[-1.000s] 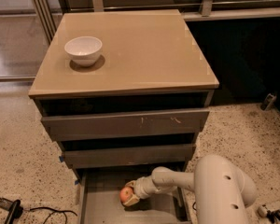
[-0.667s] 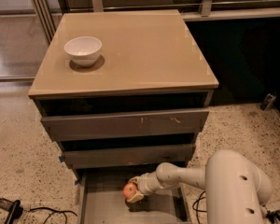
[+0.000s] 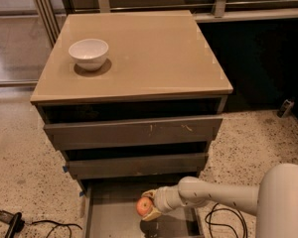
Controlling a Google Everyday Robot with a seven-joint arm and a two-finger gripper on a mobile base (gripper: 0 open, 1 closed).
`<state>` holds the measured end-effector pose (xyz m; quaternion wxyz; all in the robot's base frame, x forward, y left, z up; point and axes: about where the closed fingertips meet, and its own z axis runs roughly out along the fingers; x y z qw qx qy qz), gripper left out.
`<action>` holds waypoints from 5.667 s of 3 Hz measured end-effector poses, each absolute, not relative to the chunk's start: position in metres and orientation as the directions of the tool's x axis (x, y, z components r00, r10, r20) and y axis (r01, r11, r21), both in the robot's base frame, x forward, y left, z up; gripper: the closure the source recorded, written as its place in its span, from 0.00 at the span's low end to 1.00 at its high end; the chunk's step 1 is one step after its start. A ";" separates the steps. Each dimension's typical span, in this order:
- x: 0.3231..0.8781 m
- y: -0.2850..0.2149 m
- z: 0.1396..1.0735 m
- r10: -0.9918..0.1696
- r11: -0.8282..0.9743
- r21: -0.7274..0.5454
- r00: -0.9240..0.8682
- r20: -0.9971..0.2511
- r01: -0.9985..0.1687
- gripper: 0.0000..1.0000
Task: Pick apple from bottom drawer and place on counter
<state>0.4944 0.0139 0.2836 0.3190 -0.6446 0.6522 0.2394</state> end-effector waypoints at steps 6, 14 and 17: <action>0.460 -0.037 0.642 -0.700 -0.005 -0.441 0.318 -0.639 -0.897 1.00; 0.621 -0.061 0.943 -0.676 0.419 -0.686 0.299 -0.673 -0.595 1.00; 0.675 -0.044 0.905 -0.691 0.441 -0.642 0.219 -0.689 -0.627 1.00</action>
Offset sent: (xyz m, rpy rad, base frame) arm 0.0025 -0.0914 0.2036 0.0559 -0.0908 -0.0236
